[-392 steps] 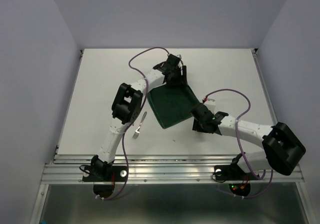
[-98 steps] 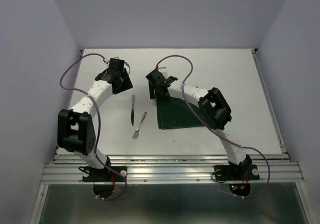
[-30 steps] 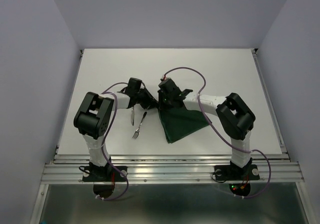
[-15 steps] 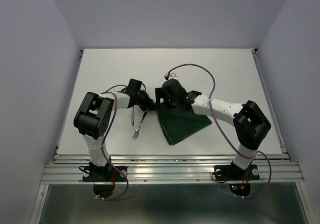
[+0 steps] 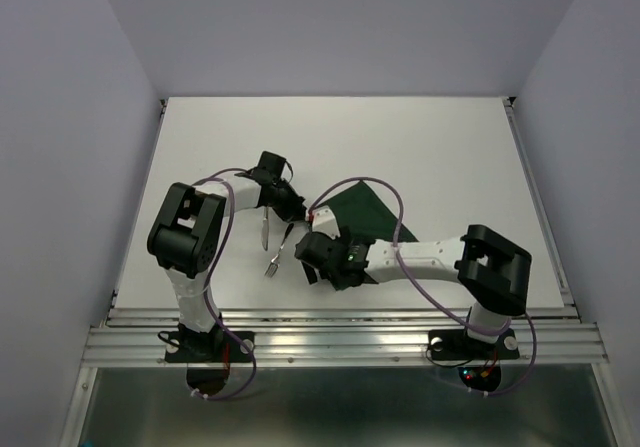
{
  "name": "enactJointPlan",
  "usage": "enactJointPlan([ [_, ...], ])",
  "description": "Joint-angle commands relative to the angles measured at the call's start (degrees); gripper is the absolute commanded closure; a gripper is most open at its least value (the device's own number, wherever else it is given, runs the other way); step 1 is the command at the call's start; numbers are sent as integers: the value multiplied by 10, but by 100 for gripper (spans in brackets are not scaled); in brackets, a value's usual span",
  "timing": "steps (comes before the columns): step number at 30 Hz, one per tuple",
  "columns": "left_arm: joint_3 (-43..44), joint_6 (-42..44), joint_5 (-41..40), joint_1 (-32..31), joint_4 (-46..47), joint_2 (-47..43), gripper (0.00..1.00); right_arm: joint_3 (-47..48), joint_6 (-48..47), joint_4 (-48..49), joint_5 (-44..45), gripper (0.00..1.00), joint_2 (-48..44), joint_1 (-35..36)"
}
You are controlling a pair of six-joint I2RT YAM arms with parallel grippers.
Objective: Fold the napkin into a case and place the utensils inside
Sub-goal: Pick up the lower triangle-folded napkin from the center of the board.
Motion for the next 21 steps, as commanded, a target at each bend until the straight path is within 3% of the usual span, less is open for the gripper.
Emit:
enactJointPlan([
  [1,24,-4,-19,-3,-51,-23,100,19,31,-30,84,15,37,29],
  [4,23,-6,-21,-3,-55,-27,100,24,35,-40,109,20,51,35],
  [7,22,-7,-19,-3,-56,-29,100,20,37,-38,120,35,57,35],
  [8,22,-7,-19,-3,-57,-29,100,17,37,-36,120,35,59,35],
  [13,23,-7,-25,-3,-68,-32,100,4,40,-26,135,62,63,35],
  [17,29,1,-31,-3,-79,-29,100,-2,20,-12,141,95,52,35],
  [21,37,6,-42,-3,-94,-30,100,-16,-18,25,126,99,22,35],
])
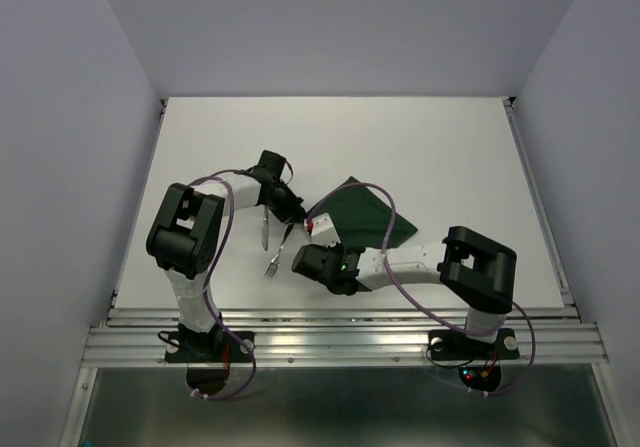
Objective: Fold the napkin into a case and place the utensils inside
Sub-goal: Pick up the lower triangle-folded napkin from the center of the board, then fold the lower triangle-folded napkin at the center of the board.
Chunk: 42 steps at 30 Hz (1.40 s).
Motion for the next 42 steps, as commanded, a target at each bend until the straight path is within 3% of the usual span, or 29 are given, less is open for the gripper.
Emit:
enactJointPlan([
  [1,26,14,-30,-3,-44,-27,100,-16,-34,44,12,99,-47,-1],
  [11,96,29,-99,-3,-155,-21,100,-52,-36,95,-115,99,-124,-9],
  [27,140,59,-172,-3,-248,1,100,-139,38,198,-469,99,-153,-135],
  [33,143,68,-177,-3,-258,17,100,-139,41,201,-502,99,-126,-141],
  [35,139,68,-174,-3,-255,17,100,-124,31,183,-470,88,-125,-141],
  [36,137,66,-171,-3,-252,17,100,-117,23,170,-447,77,-124,-141],
  [42,142,67,-144,-3,-249,25,100,-48,-31,103,-272,48,-118,-108],
])
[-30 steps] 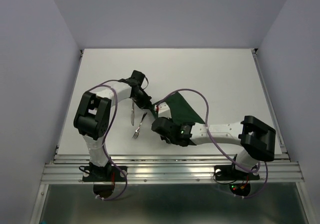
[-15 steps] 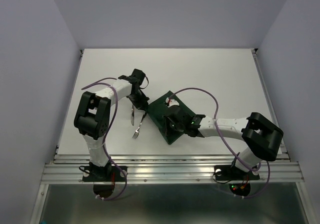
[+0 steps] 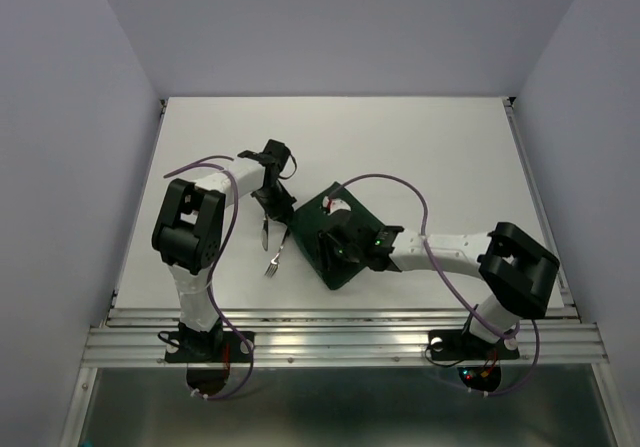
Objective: Fold the napkin into a case and place the utensils inside
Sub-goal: Fold the lower triangle-folded napkin at the center of the board.
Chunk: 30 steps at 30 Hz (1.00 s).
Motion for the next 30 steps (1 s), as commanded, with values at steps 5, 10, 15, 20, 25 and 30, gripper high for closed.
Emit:
enactJointPlan([
  [5,27,5,1,2,-13,-4,100,117,-109,-38,216,42,41,39],
  [10,33,-2,6,2,-17,-8,100,182,-165,-31,266,30,94,46],
  [15,33,-10,25,2,-12,-5,100,224,-185,-6,299,25,148,58],
  [20,35,-9,27,2,-13,-5,100,238,-193,17,325,25,180,64],
  [25,34,-8,30,2,-12,-5,100,252,-204,28,341,25,215,69],
  [30,27,-8,32,2,-9,-7,100,262,-216,31,365,28,240,69],
])
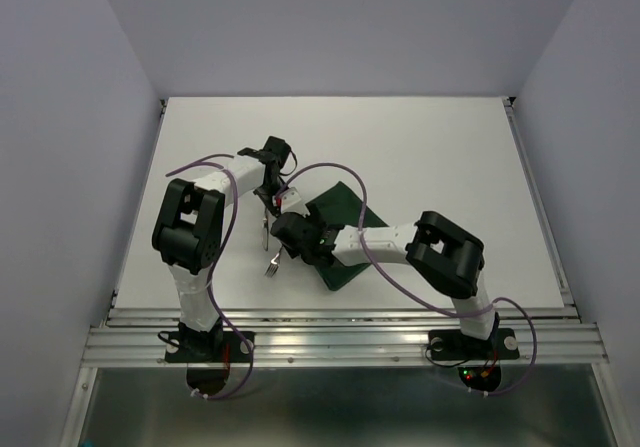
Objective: Fold the napkin into a case and place the utensils inside
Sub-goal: Fold the lower triangle-folded napkin at the center of the board.
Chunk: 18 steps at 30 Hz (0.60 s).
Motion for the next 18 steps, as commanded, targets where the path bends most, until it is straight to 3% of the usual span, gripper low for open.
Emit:
enactJointPlan([
  [1,11,-5,5,2,-7,-9,100,25,-18,38,52,29,19,4],
  [5,7,-5,5,2,-5,-10,100,22,-27,52,76,40,29,4],
  [10,5,-5,6,2,-4,-9,100,10,-44,79,87,67,34,4],
  [13,4,-4,7,2,-3,-7,100,8,-54,106,93,73,38,4],
  [18,-1,-4,8,2,-1,-10,100,9,-62,115,100,75,44,4],
])
